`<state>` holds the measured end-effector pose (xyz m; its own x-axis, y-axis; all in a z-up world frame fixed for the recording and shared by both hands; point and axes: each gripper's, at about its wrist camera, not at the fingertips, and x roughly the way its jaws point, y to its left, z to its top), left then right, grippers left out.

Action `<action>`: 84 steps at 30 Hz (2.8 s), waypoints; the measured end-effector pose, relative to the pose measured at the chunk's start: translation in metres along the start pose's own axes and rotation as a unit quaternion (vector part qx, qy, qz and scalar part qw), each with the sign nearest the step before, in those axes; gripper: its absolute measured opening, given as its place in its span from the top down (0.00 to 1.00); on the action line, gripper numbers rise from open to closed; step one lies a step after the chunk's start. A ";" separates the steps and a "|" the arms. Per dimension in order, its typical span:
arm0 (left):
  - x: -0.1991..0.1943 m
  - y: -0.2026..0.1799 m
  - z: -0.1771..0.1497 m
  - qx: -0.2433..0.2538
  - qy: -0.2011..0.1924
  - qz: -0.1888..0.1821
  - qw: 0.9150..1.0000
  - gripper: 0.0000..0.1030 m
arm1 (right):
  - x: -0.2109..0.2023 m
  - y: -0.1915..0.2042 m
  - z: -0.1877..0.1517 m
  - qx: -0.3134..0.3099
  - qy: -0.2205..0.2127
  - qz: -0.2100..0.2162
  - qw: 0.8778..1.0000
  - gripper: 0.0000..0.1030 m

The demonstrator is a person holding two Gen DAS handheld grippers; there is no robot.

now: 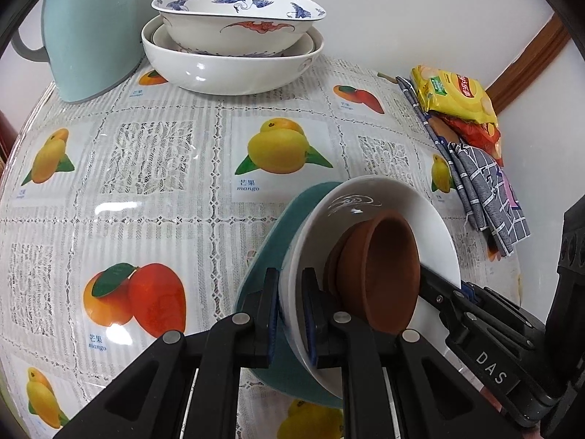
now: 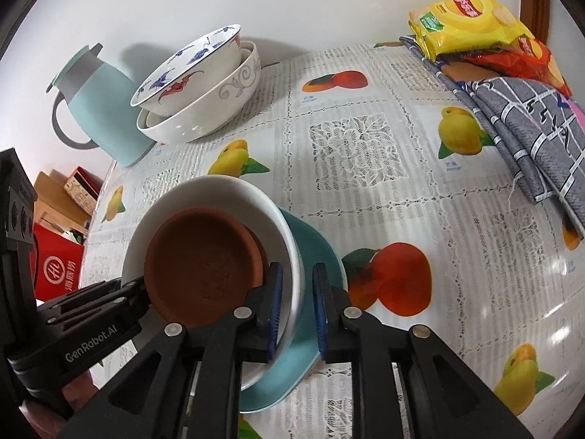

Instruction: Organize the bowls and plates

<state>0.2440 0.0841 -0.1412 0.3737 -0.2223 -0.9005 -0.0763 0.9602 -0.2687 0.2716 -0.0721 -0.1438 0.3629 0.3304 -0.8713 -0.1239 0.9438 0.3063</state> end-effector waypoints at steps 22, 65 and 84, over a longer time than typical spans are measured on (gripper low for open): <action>-0.017 -0.001 -0.013 0.012 0.001 0.016 1.000 0.72 | -0.022 0.005 -0.014 -0.037 -0.010 -0.032 0.999 0.69; -0.202 -0.103 -0.141 0.098 -0.203 0.048 0.973 0.16 | -0.250 -0.029 -0.146 0.012 -0.163 -0.133 0.978 0.11; -0.208 -0.121 -0.153 0.111 -0.205 0.039 0.972 0.16 | -0.268 -0.028 -0.157 0.006 -0.176 -0.152 0.973 0.11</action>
<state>0.0339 -0.0123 0.0259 0.7151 -0.1050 -0.6911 0.0647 0.9944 -0.0841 0.0329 -0.1861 0.0206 0.6750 0.0121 -0.7377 0.0487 0.9970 0.0609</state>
